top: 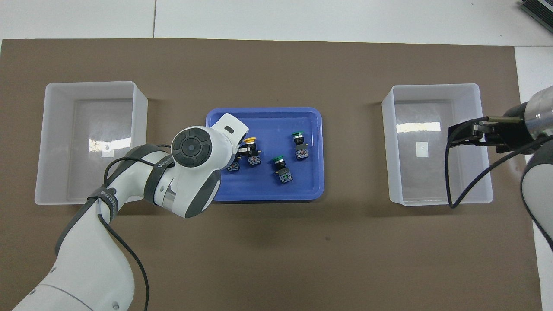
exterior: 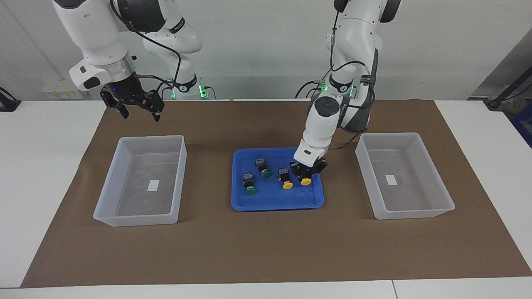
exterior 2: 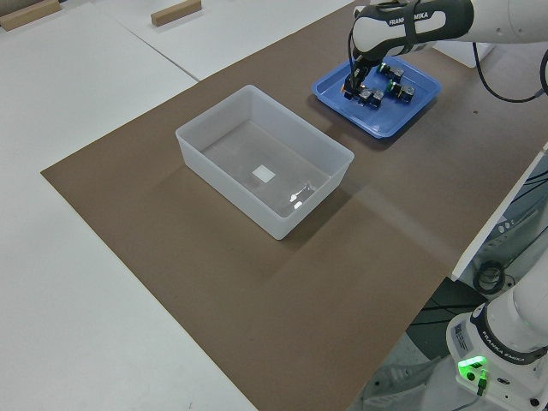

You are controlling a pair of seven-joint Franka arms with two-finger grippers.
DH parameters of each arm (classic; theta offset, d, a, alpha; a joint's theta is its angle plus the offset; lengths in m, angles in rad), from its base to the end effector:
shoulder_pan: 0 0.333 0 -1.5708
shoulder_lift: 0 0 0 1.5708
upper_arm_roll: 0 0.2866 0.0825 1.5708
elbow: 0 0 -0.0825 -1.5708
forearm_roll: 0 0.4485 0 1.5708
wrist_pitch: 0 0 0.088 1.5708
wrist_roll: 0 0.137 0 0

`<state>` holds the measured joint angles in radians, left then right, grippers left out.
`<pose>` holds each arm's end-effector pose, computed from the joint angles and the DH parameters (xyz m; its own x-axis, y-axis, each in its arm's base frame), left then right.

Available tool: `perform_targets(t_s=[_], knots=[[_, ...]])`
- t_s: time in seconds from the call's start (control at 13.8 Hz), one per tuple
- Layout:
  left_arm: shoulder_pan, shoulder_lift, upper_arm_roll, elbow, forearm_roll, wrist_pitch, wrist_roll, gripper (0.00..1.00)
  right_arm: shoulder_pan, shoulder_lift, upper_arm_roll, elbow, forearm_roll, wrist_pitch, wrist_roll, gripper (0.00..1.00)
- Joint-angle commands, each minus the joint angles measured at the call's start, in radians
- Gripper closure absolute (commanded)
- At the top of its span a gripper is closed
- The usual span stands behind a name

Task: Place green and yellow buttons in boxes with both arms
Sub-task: 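Carry the yellow button into the nearby bin and open the left gripper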

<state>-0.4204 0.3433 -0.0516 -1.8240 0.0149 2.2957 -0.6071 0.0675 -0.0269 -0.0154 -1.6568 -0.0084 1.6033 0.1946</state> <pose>0.6210 -0.3152 0.2671 0.9858 0.1330 0.1027 0.1253 -0.9891 0.0775 0.6109 0.0307 0.5383 0.9896 -0.1417 -0.0246 -0.1415 -0.9899 0.0130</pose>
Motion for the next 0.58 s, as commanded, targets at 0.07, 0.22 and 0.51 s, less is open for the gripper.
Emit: perform_targets(t_s=[0.07,0.22,0.51], knots=[[0.087,-0.010,-0.005,0.156,0.008,-0.198,0.041,1.00,-0.003,-0.022,0.003,-0.023,0.021,-0.005,-0.003,0.00],[0.164,-0.009,-0.007,0.237,-0.015,-0.307,0.134,1.00,0.005,-0.019,0.006,-0.026,0.019,0.068,-0.004,0.00],[0.352,-0.010,-0.005,0.293,-0.052,-0.409,0.405,1.00,0.087,-0.007,0.011,-0.034,-0.010,0.158,-0.015,0.00]])
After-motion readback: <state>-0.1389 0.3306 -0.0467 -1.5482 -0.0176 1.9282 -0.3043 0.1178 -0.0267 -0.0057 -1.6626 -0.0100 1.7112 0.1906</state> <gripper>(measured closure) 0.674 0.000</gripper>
